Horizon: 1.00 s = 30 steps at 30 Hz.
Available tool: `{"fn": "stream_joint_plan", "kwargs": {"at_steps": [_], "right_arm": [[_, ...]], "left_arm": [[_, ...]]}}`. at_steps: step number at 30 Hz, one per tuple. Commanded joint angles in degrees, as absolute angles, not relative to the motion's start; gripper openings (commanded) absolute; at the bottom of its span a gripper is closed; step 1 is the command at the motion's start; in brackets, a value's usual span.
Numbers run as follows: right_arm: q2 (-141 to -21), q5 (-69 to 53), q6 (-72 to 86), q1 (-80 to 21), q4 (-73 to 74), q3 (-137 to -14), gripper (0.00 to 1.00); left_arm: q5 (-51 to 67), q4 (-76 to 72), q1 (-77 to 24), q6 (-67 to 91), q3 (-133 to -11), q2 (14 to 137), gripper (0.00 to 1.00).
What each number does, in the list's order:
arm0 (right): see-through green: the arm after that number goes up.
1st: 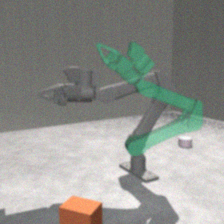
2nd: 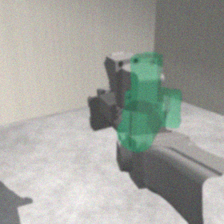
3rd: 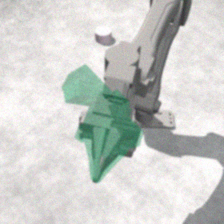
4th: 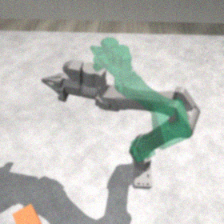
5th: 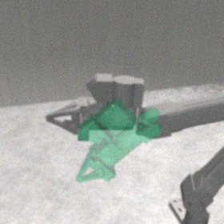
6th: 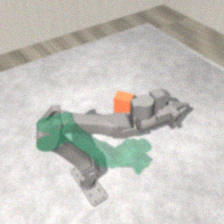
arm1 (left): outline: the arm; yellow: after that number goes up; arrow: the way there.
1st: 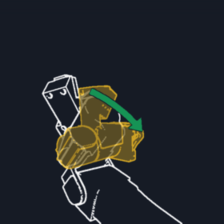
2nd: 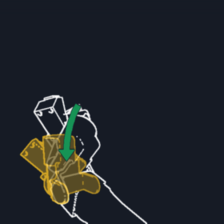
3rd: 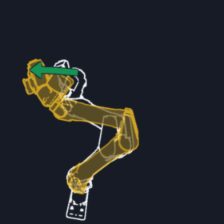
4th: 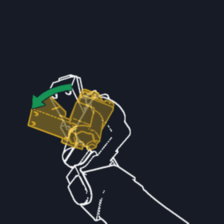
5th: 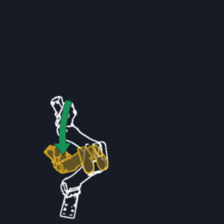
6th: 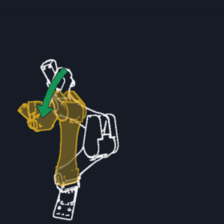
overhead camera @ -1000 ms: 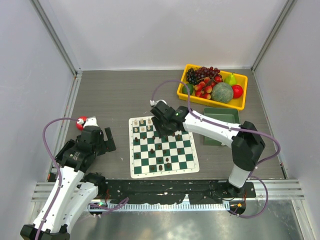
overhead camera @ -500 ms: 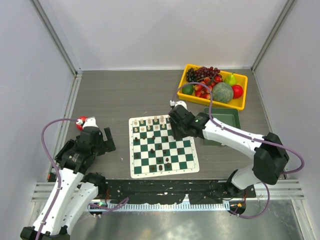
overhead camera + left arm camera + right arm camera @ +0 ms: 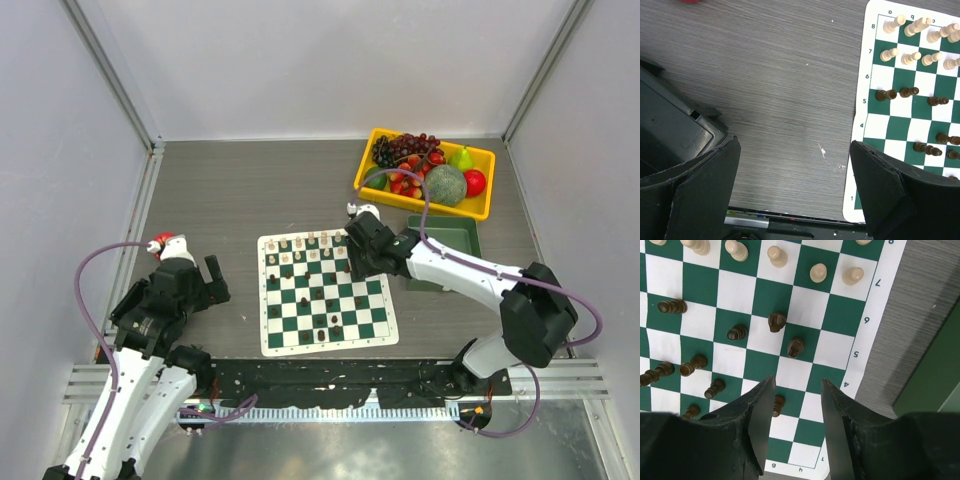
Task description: Set up the chess pieces on the board
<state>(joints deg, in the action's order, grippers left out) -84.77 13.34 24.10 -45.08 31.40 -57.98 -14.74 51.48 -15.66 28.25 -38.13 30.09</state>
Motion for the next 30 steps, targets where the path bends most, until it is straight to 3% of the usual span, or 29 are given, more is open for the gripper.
{"fn": "stream_joint_plan", "kwargs": {"at_steps": [1,15,30], "right_arm": [[-86.7,13.0,21.8,-45.0,27.9,-60.3,0.48],[-88.4,13.5,21.5,-45.3,30.1,-64.2,0.44],[-93.8,8.5,21.7,-53.4,30.8,-70.7,0.45]], "left_arm": [[-13.9,47.8,-15.4,28.5,-37.8,29.4,0.99],[-13.6,48.0,-15.4,28.9,-37.9,29.9,0.99],[-13.4,47.8,-15.5,28.9,-37.6,28.7,0.99]]}}
